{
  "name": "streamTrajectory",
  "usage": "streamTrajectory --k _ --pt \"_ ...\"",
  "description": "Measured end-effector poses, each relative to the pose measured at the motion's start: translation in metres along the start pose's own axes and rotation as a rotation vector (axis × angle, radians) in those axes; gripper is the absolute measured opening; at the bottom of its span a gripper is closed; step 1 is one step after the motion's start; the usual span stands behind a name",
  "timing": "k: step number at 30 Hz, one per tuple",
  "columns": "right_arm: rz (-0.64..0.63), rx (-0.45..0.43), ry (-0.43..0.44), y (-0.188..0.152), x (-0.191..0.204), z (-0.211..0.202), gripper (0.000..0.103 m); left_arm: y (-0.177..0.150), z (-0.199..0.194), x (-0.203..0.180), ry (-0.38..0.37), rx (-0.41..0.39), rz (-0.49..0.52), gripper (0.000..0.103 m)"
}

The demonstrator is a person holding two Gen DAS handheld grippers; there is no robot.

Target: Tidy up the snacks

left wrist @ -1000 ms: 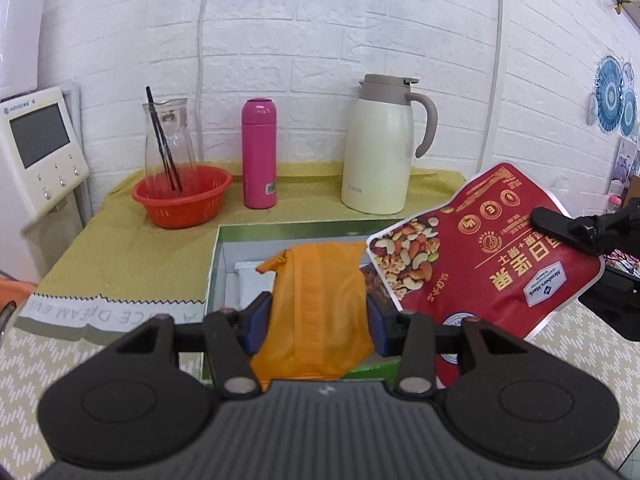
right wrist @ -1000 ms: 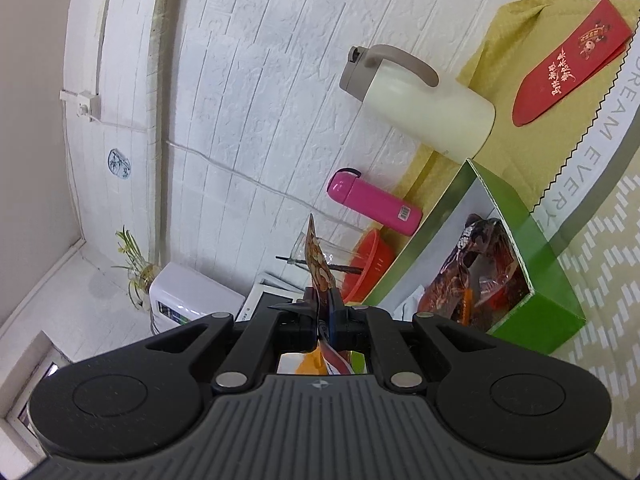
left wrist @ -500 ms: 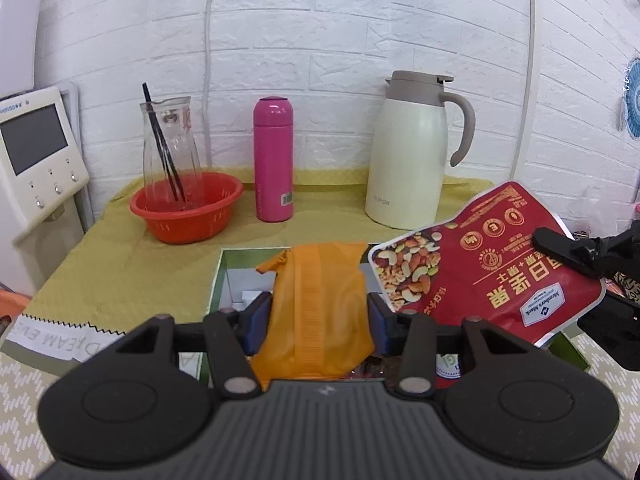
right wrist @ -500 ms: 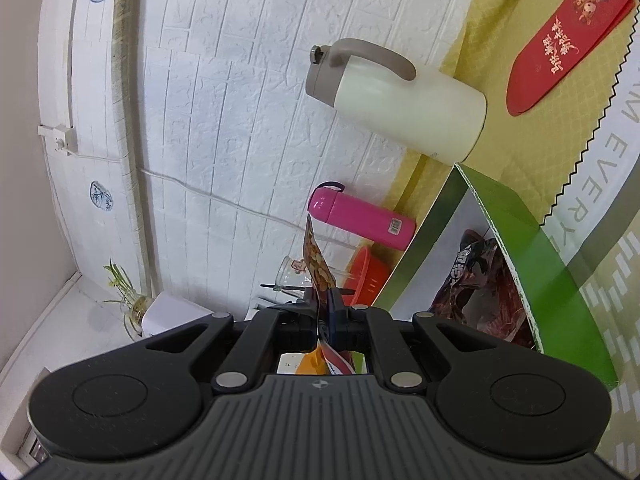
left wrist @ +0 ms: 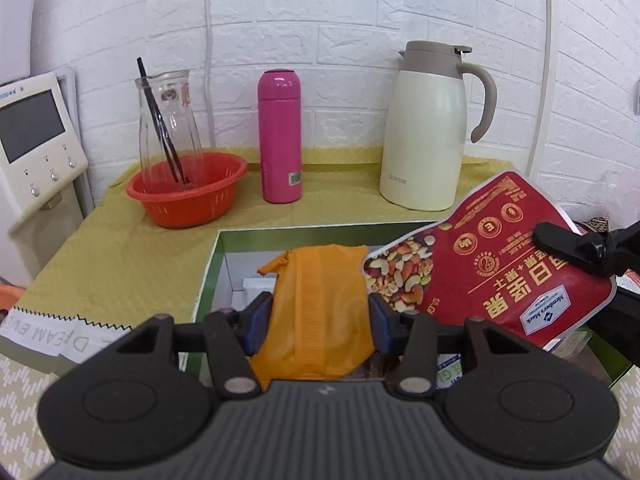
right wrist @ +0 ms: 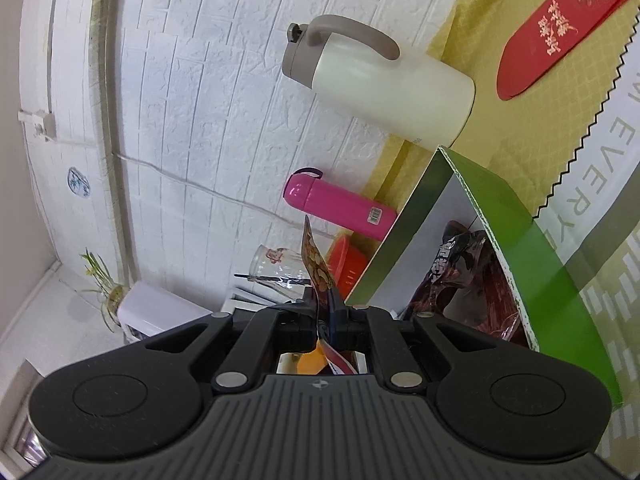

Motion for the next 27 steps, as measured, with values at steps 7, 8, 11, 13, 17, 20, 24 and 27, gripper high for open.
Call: streamTrajectory --k 7,8,11,13,17,20,24,27 --pt "-0.103 -0.001 -0.098 -0.006 0.008 0.004 0.024 0.0 -0.005 -0.004 0.037 -0.033 0.029 0.059" --pt "-0.11 -0.01 -0.123 -0.006 0.008 0.004 0.03 0.001 -0.007 -0.004 0.042 -0.038 0.031 0.06" --pt "-0.144 -0.037 -0.152 -0.005 0.012 0.0 0.05 0.001 -0.012 -0.003 0.052 -0.045 0.027 0.065" --pt "-0.171 -0.066 -0.177 -0.004 0.016 -0.004 0.069 0.001 -0.017 -0.002 0.051 -0.051 0.017 0.067" --pt "-0.254 -0.107 -0.231 -0.005 0.027 -0.013 0.08 -0.002 -0.031 -0.003 0.061 -0.06 0.016 0.072" --pt "-0.338 -0.135 -0.288 -0.01 0.041 -0.019 0.091 -0.005 -0.045 -0.004 0.069 -0.076 0.016 0.077" --pt "-0.469 -0.148 -0.373 -0.025 0.061 -0.028 0.095 -0.014 -0.065 -0.009 0.096 -0.098 0.032 0.097" --pt "-0.567 -0.167 -0.484 -0.042 0.073 -0.036 0.102 -0.022 -0.082 -0.012 0.099 -0.124 0.054 0.097"
Point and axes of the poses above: each gripper's, at about its wrist camera, not at the fingertips, and z roughly the way its jaws point, x to its left, y to its top, the point moved 3 cm from there along z, roughly the way its jaws point, and after that the axes turned 9 degrees about x, right-handed, at the moved point
